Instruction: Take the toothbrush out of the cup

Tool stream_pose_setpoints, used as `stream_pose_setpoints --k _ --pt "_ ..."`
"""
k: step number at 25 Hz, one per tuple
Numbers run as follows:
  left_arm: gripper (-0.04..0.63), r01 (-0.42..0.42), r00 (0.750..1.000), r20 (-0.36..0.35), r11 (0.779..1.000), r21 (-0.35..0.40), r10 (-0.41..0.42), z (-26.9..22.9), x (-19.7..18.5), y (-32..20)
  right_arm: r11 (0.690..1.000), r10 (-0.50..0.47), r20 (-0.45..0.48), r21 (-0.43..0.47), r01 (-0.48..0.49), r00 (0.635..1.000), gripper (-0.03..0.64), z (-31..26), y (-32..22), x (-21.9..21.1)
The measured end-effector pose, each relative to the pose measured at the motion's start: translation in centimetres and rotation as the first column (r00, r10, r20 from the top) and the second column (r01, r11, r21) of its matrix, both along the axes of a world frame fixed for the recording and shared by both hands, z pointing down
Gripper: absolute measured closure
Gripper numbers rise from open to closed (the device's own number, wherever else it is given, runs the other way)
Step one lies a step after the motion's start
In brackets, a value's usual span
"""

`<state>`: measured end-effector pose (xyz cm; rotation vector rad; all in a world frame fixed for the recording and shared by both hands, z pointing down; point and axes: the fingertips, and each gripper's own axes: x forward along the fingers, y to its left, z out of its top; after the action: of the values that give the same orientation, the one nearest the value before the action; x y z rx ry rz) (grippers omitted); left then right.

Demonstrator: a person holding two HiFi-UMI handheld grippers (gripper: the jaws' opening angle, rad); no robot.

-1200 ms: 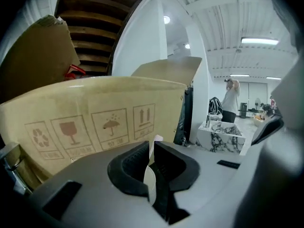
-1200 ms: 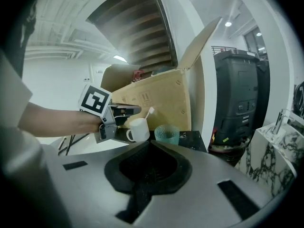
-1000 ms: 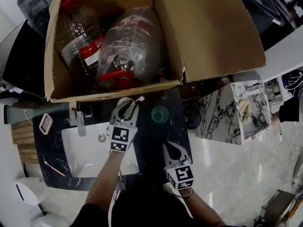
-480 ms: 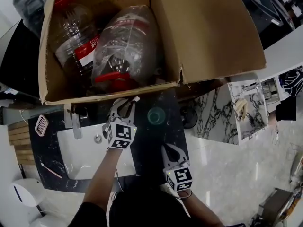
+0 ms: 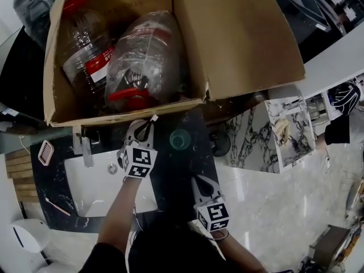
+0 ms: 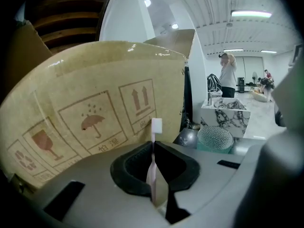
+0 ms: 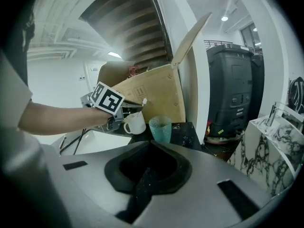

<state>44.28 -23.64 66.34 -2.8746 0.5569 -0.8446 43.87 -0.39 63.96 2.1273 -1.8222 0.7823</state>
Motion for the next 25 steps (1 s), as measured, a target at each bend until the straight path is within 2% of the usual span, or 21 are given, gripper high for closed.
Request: stream_pose_setpoints --k 4,10,16,25 --pt "0.554 0.022 0.999 -0.037 0.999 0.032 -0.021 -1.8 -0.7 0.2 1.0 0.01 -0.003 0.022 -0.01 1.0 0.603 -1.3 0.7 0.3" --pt "0.554 0.064 0.977 -0.205 0.997 0.048 -0.052 -8.4 -2.6 1.7 0.99 0.078 0.053 0.117 -0.084 0.995 0.603 -4.7 1.7 0.8" --pt "0.555 0.088 0.955 -0.29 0.993 0.085 -0.06 -14.9 -6.5 6.6 0.978 0.054 0.003 0.2 -0.054 0.999 0.603 -9.2 4.2 -1.6" --pt "0.555 0.163 0.889 -0.437 0.986 0.024 -0.136 -21.2 -15.7 14.4 0.958 0.03 0.013 0.285 -0.032 0.999 0.603 -11.3 10.5 -7.4"
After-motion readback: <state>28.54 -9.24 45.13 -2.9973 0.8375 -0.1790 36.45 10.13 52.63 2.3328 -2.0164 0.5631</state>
